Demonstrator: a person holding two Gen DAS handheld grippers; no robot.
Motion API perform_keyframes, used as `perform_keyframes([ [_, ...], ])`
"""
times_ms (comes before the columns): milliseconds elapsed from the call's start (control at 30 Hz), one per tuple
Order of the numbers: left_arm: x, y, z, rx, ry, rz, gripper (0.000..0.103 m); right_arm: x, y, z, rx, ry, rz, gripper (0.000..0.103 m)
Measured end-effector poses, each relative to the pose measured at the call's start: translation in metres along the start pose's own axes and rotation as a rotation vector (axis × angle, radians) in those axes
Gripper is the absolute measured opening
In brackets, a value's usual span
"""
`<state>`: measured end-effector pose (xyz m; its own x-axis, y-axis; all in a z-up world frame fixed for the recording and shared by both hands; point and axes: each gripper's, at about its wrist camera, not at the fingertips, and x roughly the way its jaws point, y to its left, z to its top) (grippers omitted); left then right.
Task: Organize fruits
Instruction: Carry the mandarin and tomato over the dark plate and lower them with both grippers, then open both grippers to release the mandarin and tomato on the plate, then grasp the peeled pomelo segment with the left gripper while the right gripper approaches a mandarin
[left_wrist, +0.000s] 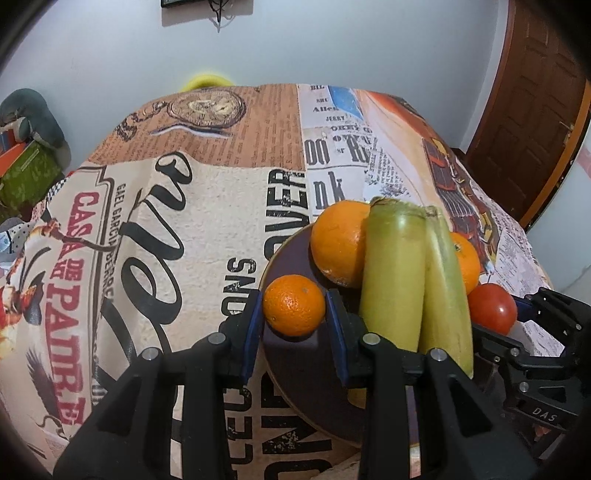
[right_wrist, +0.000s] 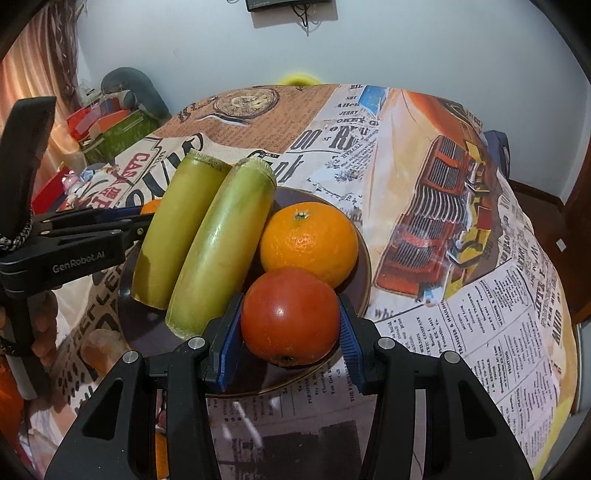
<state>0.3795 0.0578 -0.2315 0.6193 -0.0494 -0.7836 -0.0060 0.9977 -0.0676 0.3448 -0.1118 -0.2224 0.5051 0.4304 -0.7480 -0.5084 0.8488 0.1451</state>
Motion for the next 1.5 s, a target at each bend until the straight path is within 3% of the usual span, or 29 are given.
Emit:
perform_keyframes([
  [200, 0.000, 0.001, -0.001, -0.007, 0.016, -0.002, 0.035, 0.000, 0.001, 0.001, 0.003, 0.011, 0.000, 0.046],
  [333, -0.012, 0.005, -0.002, -0.027, -0.002, -0.006, 0.054, -0.004, 0.002, 0.002, 0.008, 0.009, -0.004, 0.047],
  [433, -0.028, 0.006, -0.003, -0.024, -0.027, 0.002, 0.056, -0.014, 0.003, 0.002, 0.010, -0.006, -0.001, 0.052],
  [700, -0.065, 0.007, -0.020, 0.007, -0.041, 0.013, 0.063, -0.041, 0.018, -0.003, -0.020, -0.026, 0.004, 0.052],
  [1067, -0.067, -0.011, -0.077, 0.109, 0.081, -0.021, 0.067, -0.057, 0.039, -0.031, -0.063, 0.012, 0.010, 0.052],
  [1200, -0.057, -0.019, -0.091, 0.151, 0.130, -0.031, 0.071, -0.059, 0.045, -0.040, -0.086, 0.023, -0.003, 0.052],
  [1300, -0.053, -0.018, -0.097, 0.145, 0.135, -0.025, 0.081, -0.059, 0.047, -0.045, -0.085, 0.029, 0.008, 0.052],
  [1400, -0.051, -0.011, -0.099, 0.110, 0.139, -0.070, 0.079, -0.059, 0.048, -0.048, -0.081, 0.035, 0.015, 0.052],
  [1500, -0.053, -0.011, -0.102, 0.107, 0.135, -0.119, 0.064, -0.055, 0.048, -0.051, -0.079, 0.046, 0.020, 0.052],
])
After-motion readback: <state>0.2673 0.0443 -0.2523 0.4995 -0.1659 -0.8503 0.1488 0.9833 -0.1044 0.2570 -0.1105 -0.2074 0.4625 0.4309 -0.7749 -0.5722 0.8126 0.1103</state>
